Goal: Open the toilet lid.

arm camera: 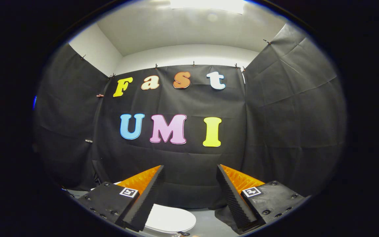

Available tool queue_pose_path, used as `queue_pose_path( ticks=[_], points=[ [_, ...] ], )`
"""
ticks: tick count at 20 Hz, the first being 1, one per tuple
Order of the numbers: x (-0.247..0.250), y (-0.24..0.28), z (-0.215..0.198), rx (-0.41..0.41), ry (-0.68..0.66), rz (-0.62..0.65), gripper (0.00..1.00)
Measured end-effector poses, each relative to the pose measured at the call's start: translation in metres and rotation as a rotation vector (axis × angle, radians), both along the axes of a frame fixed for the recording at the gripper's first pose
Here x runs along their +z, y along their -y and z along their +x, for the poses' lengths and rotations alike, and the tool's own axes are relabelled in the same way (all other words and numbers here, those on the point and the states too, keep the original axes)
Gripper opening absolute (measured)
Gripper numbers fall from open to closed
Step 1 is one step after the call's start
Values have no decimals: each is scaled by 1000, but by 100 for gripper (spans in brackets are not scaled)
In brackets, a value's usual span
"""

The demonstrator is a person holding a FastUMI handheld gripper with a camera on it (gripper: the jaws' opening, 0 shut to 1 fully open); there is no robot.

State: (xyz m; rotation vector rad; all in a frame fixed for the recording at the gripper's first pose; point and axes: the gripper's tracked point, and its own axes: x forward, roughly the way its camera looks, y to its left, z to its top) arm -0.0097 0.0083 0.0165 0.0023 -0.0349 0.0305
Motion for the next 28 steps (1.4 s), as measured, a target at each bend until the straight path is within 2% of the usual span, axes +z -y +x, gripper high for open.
queue_pose_path(
  ticks=[10, 16, 21, 28],
  points=[
    [-9, -19, 2, 51, -32, 19, 99],
    [-13, -22, 8, 35, -49, 31, 99],
    [-19, -23, 9, 5, -64, -5, 99],
    [-47, -20, 27, -30, -111, 101, 99]
  ],
)
